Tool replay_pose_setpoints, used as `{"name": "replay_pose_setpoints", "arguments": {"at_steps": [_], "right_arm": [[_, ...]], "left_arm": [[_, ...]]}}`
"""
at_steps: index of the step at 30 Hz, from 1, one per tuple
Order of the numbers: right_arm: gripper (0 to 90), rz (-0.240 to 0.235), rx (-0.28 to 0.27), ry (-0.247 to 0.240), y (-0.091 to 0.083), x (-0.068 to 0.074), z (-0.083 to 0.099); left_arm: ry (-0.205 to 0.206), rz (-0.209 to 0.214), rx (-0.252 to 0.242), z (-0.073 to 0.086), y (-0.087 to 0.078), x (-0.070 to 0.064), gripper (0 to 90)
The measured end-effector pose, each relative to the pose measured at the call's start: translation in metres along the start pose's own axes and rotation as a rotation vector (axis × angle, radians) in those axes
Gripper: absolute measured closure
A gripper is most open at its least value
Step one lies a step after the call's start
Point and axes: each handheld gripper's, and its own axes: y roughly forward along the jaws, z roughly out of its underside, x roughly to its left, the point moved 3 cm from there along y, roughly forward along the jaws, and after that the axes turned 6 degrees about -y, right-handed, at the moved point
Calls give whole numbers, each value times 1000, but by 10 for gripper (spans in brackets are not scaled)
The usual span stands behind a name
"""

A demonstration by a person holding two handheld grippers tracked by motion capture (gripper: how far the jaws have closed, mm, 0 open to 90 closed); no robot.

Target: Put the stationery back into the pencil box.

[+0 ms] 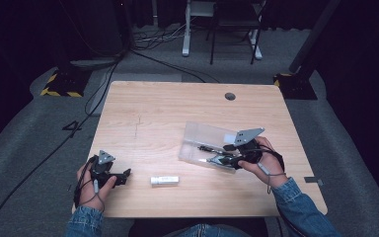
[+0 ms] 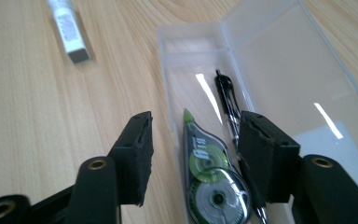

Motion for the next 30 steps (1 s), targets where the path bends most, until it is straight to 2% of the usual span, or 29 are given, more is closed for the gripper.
{"name": "replay_pose_setpoints", "arguments": {"at_steps": [11, 18, 30], "right_arm": [[378, -33, -70, -24, 8, 24, -30], [356, -69, -88, -29, 20, 37, -45], [333, -131, -100, -63, 45, 59, -67]], "left_arm": [[1, -2, 2, 0, 0, 0, 88], [2, -2, 2, 0, 0, 0, 88], [1, -2, 2, 0, 0, 0, 88]]}}
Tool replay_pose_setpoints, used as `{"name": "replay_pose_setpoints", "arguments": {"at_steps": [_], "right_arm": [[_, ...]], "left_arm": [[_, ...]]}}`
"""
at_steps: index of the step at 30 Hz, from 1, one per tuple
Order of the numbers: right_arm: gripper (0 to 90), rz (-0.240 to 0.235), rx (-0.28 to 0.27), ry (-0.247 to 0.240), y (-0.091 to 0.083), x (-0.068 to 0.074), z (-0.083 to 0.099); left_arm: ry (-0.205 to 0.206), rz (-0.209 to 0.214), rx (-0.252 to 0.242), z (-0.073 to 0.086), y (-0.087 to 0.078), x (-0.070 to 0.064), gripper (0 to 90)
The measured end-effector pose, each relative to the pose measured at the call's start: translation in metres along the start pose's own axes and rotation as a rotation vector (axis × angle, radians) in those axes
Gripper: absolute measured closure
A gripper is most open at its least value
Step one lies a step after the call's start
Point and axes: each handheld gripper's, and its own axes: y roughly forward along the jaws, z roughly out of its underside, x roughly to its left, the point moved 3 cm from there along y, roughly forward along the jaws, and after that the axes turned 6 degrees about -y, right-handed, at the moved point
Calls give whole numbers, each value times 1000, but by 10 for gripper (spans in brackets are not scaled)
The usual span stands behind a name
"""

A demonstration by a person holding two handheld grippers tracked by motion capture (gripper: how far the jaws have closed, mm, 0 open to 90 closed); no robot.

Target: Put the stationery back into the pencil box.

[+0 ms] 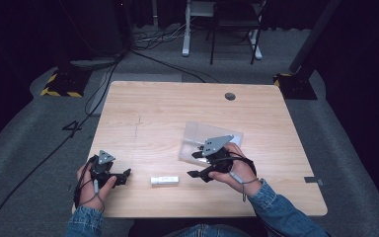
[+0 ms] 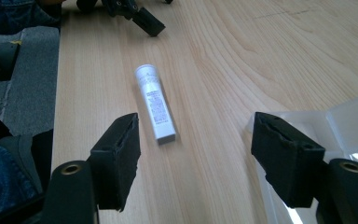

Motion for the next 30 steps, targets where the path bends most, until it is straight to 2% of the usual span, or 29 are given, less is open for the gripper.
{"name": "replay_pose_setpoints", "arguments": {"at_steps": [15, 19, 23, 30], "right_arm": [[279, -44, 12, 3, 36, 14, -1], [297, -55, 23, 5, 47, 16, -1], [313, -74, 40, -16, 57, 18, -1], [411, -83, 63, -40, 73, 20, 2]], "left_arm": [[1, 0, 1, 0, 0, 0, 88], [-1, -1, 0, 0, 0, 0, 89], [-1, -1, 0, 0, 0, 0, 89], [-1, -1, 0, 0, 0, 0, 89]]}}
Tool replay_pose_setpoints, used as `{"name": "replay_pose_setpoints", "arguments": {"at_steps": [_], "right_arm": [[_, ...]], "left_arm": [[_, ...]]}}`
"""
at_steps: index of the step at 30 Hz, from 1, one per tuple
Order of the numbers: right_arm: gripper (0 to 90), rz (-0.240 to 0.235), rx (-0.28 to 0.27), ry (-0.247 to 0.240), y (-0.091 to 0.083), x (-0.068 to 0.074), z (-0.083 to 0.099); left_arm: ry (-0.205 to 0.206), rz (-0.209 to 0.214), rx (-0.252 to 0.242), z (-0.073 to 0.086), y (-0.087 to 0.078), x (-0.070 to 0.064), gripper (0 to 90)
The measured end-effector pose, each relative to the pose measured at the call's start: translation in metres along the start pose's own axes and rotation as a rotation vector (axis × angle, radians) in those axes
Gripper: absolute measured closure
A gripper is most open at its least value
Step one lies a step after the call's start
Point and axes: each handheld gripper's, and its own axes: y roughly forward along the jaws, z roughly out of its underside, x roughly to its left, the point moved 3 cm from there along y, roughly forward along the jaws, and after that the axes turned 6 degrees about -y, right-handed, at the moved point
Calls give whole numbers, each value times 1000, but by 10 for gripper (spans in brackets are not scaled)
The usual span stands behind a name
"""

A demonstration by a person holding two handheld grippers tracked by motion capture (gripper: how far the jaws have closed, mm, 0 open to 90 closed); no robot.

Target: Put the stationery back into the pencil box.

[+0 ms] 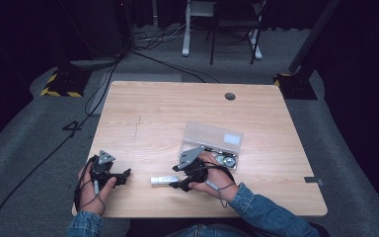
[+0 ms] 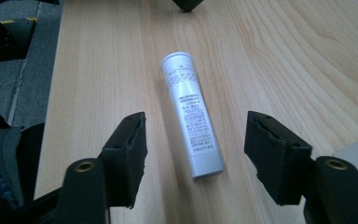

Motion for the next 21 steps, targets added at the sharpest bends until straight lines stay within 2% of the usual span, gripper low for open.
{"name": "replay_pose_setpoints", "arguments": {"at_steps": [6, 17, 21], "right_arm": [[501, -3, 19, -8, 12, -2, 7], [558, -3, 21, -19, 25, 0, 14], [607, 3, 15, -23, 25, -1, 15]], "left_arm": [[0, 0, 0, 0, 0, 0, 89], [0, 1, 0, 0, 0, 0, 88], [0, 1, 1, 0, 0, 0, 88]]}}
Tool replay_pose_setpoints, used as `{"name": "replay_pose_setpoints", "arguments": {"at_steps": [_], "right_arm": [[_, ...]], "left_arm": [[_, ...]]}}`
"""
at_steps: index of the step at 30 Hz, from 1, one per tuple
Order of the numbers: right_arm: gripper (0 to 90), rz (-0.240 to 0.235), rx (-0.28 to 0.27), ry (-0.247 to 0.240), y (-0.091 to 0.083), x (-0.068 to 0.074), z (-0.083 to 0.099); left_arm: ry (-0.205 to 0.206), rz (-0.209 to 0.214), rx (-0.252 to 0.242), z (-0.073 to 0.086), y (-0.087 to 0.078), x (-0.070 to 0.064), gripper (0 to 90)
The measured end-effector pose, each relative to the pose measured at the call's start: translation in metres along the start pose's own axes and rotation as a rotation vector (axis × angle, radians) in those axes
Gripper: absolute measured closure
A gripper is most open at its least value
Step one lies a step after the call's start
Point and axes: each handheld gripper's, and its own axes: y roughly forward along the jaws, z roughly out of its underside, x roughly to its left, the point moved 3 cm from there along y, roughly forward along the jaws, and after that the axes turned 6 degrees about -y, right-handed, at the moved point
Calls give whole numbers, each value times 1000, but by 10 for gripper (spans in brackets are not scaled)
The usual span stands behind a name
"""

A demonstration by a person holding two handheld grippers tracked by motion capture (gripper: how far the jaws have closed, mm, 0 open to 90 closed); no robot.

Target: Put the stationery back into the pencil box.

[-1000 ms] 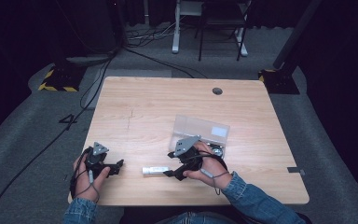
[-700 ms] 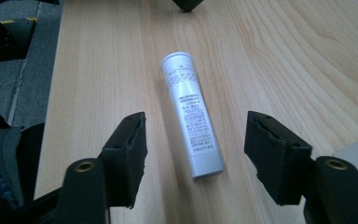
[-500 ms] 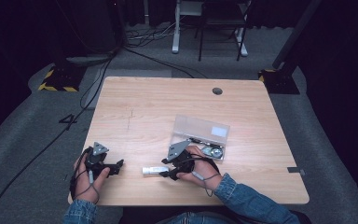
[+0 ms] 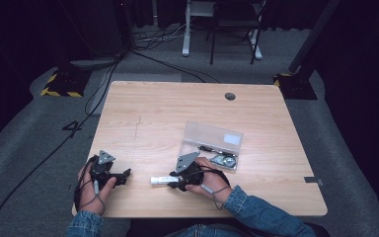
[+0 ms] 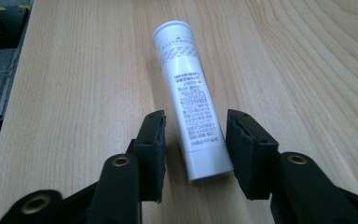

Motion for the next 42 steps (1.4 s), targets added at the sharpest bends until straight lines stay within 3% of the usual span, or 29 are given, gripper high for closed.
{"name": "replay_pose_setpoints", "arguments": {"at_steps": [5, 26, 42], "right_arm": [[710, -6, 2, -17, -1, 0, 1], [717, -19, 11, -95, -5, 5, -3], [717, 5, -49, -110, -35, -4, -16]], "left_arm": [[-1, 0, -1, 0, 0, 0, 88], [0, 0, 0, 0, 0, 0, 87], [5, 2, 4, -1, 1, 0, 78]]}}
